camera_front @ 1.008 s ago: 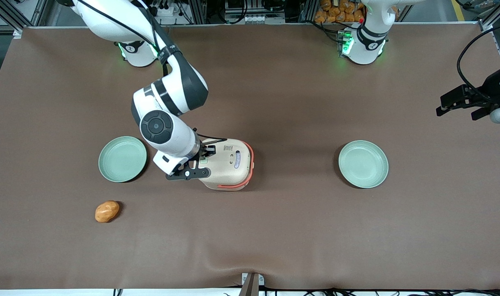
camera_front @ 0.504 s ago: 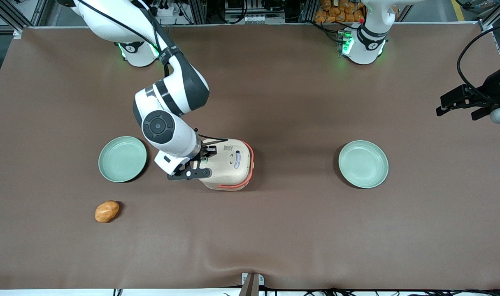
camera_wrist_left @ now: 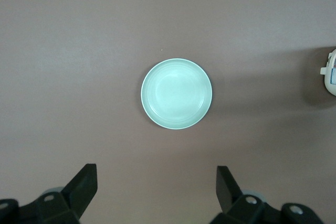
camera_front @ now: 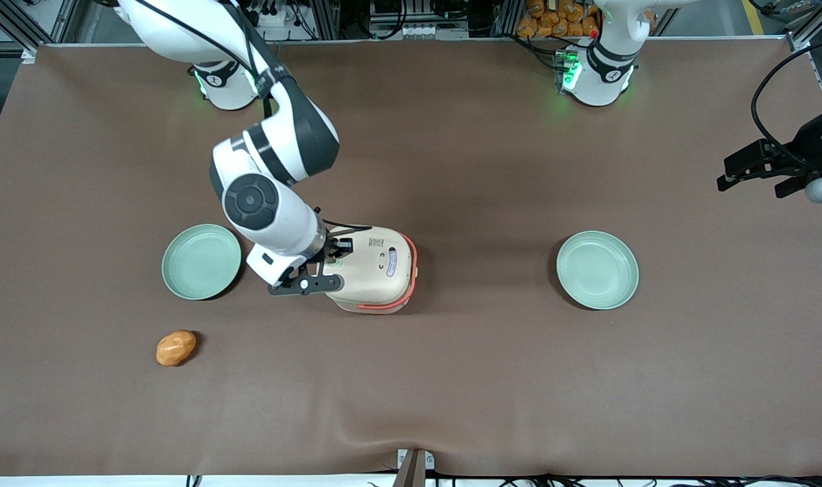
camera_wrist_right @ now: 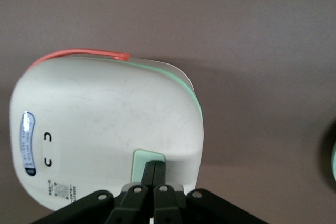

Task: Press rice cooker button with right arm
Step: 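Withdraw the right gripper away from the opening lid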

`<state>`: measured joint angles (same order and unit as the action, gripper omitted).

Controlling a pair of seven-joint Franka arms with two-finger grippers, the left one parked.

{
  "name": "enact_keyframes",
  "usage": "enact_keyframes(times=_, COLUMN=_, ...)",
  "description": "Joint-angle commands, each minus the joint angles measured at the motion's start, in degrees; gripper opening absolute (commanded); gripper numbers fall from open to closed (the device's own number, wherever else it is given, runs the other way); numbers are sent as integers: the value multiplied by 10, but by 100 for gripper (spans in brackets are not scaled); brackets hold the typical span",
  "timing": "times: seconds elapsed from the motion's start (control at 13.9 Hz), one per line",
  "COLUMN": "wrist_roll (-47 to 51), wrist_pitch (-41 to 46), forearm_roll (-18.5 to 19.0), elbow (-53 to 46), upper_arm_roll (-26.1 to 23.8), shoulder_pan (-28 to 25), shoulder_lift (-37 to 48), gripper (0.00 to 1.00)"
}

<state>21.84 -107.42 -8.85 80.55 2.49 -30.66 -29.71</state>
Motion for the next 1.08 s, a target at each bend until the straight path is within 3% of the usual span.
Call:
enact_keyframes(times=0.0, wrist_roll=12, wrist_pitch=35, forearm_roll=5, elbow=4, upper_arm_roll=2, shoulder_pan=1, shoulder_lift=40, gripper=0)
enact_keyframes(times=0.07, wrist_roll=11, wrist_pitch=42, forearm_roll=8, elbow=5, upper_arm_roll=3, shoulder_pan=5, shoulder_lift=53, gripper=19)
enact_keyframes(times=0.14, wrist_roll=6, wrist_pitch=43, forearm_roll=8, elbow=5, upper_arm_roll=2, shoulder_pan=17, shoulder_lift=61, gripper=67)
enact_keyframes(times=0.22, wrist_roll=5, wrist_pitch=42, forearm_roll=9, elbow=5, upper_arm_roll=2, shoulder_pan=28, shoulder_lift=69, gripper=100)
enact_keyframes(times=0.86, wrist_roll=-155, wrist_pitch=142, forearm_roll=9, elbow=13, upper_arm_roll=3, shoulder_pan=195, shoulder_lift=148, gripper=100)
enact_keyframes(times=1.01, wrist_roll=-186, wrist_pitch=162, forearm_roll=28, elbow=17, upper_arm_roll=3, shoulder_pan=222, shoulder_lift=169, gripper=100)
